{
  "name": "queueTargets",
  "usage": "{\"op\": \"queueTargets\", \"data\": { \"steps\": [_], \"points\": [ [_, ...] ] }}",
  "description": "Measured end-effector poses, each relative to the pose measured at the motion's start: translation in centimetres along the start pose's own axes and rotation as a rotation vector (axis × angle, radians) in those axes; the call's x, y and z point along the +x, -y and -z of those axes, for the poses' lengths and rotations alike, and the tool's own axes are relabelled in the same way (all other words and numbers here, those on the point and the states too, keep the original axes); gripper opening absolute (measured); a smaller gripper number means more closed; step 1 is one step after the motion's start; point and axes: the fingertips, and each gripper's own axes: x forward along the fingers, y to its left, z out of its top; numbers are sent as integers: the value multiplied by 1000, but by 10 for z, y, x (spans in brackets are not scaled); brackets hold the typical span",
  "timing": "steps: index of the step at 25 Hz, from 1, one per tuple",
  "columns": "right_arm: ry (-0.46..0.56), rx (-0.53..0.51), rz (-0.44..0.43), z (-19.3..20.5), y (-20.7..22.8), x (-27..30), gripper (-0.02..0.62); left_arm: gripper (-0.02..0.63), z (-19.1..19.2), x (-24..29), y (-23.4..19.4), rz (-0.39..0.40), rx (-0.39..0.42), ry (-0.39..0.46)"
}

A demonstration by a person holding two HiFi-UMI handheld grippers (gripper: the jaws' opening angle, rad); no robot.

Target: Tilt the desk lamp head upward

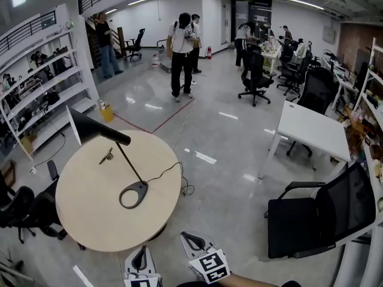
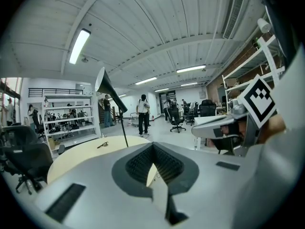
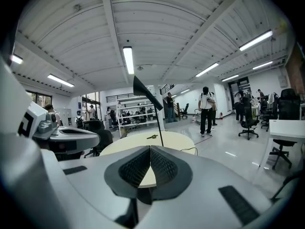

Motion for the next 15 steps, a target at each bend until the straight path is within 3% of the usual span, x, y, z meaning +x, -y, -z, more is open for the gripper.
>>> {"op": "queueTargets", "data": {
  "steps": [3,9,15],
  "points": [
    [-2,-15,-1,1,-39,-9,15,46,7,-24,-7,-8,5,-5],
    [-27,-33,-8,19,-157,-6,15,46,22,-76,-21,-19,16,-15],
    [-66,-50,46,44,-221,-19,15,46,51,-129,-50,12,8,-31]
  ]
}}
